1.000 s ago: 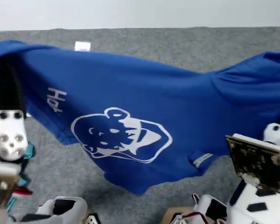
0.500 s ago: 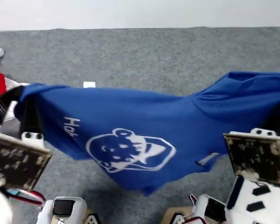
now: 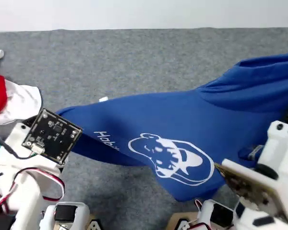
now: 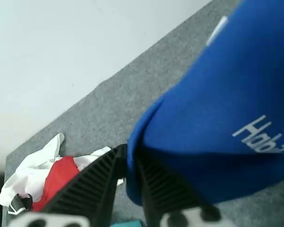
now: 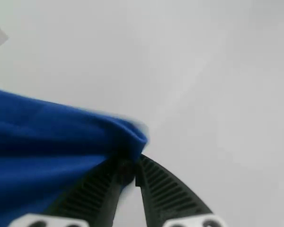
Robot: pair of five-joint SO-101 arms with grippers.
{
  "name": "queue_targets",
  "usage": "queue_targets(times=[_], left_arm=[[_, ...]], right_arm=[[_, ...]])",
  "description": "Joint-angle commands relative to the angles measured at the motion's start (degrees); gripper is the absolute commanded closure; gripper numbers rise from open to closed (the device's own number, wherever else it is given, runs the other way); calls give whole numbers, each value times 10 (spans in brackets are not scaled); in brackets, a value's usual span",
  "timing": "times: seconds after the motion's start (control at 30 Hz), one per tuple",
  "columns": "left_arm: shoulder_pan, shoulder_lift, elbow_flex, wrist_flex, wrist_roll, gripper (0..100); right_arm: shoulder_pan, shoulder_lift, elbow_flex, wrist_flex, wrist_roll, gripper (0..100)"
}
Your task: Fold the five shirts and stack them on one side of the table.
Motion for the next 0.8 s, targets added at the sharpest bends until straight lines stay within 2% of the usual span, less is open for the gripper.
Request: queue_targets(times=[0.0, 0.33, 0.77], left_arm=[[-1, -21, 4, -49, -4, 998], [0, -106, -7, -217, -5, 998], [0, -198, -6, -260, -78, 998]], right_arm=[[-4, 38, -29, 9, 8, 990], [-4, 37, -29, 26, 9, 990], [-4, 12, -29, 21, 9, 990]])
